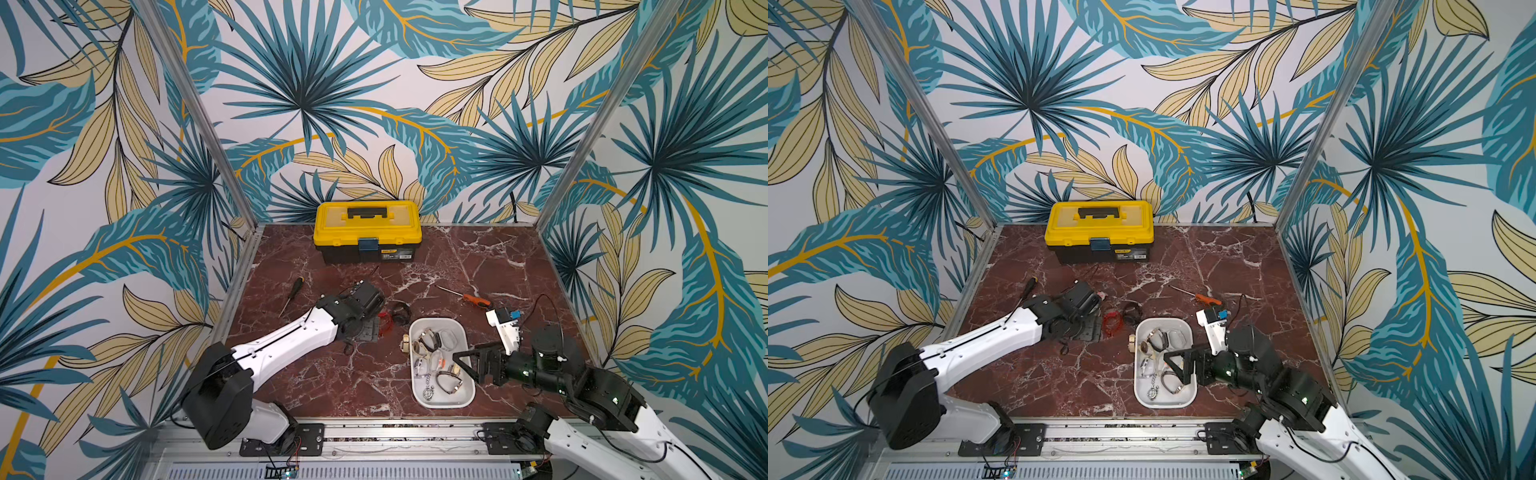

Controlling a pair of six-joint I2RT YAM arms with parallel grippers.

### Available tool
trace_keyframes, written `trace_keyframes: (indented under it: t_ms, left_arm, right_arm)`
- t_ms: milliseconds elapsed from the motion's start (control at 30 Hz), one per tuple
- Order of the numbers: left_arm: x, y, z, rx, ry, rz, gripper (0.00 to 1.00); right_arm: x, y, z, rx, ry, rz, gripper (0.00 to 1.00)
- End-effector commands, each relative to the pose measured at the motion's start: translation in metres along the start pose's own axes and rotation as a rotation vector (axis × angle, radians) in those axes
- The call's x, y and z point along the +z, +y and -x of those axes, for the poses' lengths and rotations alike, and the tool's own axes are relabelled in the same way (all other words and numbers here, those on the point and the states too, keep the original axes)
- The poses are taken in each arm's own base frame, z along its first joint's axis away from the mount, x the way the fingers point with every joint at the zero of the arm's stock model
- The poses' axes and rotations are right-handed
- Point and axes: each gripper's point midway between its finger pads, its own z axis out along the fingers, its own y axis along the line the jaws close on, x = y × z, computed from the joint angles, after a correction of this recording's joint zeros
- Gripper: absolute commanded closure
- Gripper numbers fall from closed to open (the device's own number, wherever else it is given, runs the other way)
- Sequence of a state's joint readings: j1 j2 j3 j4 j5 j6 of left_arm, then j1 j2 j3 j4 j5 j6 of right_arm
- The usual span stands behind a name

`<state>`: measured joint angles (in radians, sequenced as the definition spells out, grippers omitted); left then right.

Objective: Put the watch into the storage box
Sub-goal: Place the watch in the storage box, then pick up the watch at the center of the board.

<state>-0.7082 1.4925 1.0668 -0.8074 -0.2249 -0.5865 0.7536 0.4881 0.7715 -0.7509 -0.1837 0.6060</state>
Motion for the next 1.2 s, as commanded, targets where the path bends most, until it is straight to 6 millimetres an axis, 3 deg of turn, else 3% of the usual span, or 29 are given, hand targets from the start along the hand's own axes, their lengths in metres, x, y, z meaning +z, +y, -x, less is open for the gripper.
trace_keyframes:
  t_ms: [0,100,333,833,1167]
  left_arm:
    - [-0.001,-0.005,0.034,0.057,-0.071,0.044,0.21]
    - [0.009,-0.004,0.048,0.088,-0.087,0.106,0.34]
    - [0.026,0.009,0.059,0.13,-0.059,0.23,0.43]
    - [0.051,0.002,0.081,0.227,-0.077,0.279,0.56]
    - [0.054,0.005,0.082,0.246,-0.079,0.3,0.82]
  right_arm:
    - [0.002,-0.002,-0.022,0.006,0.072,0.028,0.0]
    - [-0.002,-0.003,-0.025,-0.003,0.067,0.034,0.0]
    - [-0.011,0.0,-0.025,-0.031,0.059,0.044,0.0]
    - [0.009,0.014,-0.013,-0.075,0.06,0.1,0.0]
    - [0.019,0.017,-0.006,-0.094,0.075,0.089,0.0]
